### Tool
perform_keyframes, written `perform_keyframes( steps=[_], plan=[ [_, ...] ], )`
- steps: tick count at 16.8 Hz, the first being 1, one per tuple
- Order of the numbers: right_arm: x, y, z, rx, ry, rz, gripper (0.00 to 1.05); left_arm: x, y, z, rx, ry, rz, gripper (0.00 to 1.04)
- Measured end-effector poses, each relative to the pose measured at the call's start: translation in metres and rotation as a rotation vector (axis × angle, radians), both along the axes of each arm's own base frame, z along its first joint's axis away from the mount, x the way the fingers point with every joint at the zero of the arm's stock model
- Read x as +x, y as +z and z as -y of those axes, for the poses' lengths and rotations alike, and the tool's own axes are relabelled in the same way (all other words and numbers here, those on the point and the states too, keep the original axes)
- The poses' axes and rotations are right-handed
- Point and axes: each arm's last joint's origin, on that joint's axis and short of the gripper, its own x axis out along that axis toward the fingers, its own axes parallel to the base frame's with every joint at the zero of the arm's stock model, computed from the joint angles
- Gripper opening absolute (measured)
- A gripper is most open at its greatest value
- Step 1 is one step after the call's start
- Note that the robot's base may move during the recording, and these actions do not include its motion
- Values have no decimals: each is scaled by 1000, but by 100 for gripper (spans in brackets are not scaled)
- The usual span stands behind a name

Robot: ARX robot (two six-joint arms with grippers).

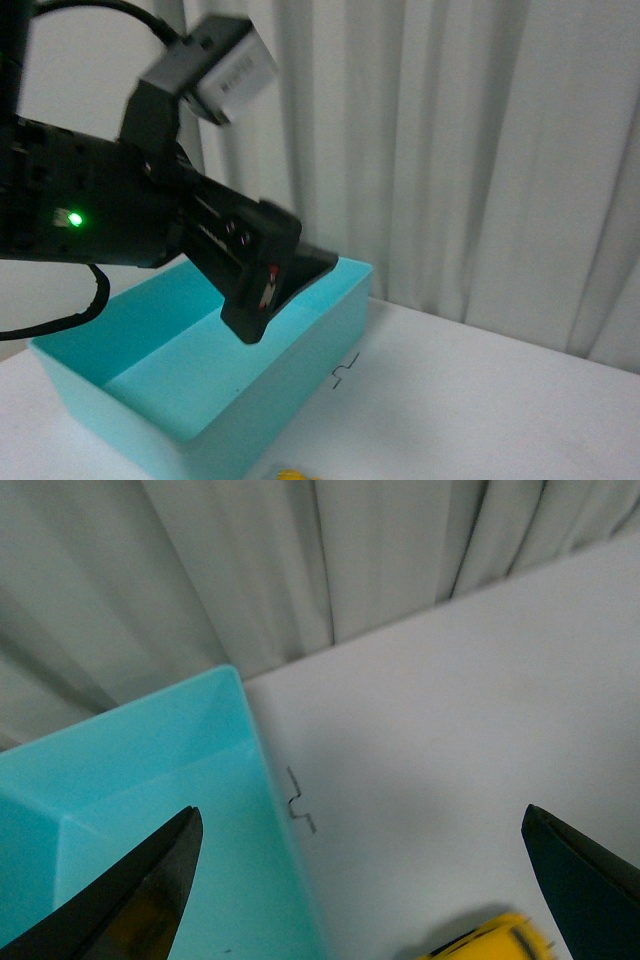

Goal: Wind up and store yellow beetle toy

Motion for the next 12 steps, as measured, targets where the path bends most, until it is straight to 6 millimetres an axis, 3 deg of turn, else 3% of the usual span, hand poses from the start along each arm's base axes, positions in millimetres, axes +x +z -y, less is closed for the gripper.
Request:
perform_keyframes(
  steps=[2,4,6,8,12],
  plan=[
    [0,0,0,0,0,0,98,34,-13,1,254,-171,-130,98],
    [0,0,0,0,0,0,98,53,-12,11,493,-408,-208,98],
    [0,0,0,0,0,0,98,56,-12,18,728,-573,-319,98],
    [0,0,0,0,0,0,98,54,-34,25,907,-712,-459,98],
    [0,0,0,0,0,0,98,60,-65,49,978,-849,-550,98]
  ],
)
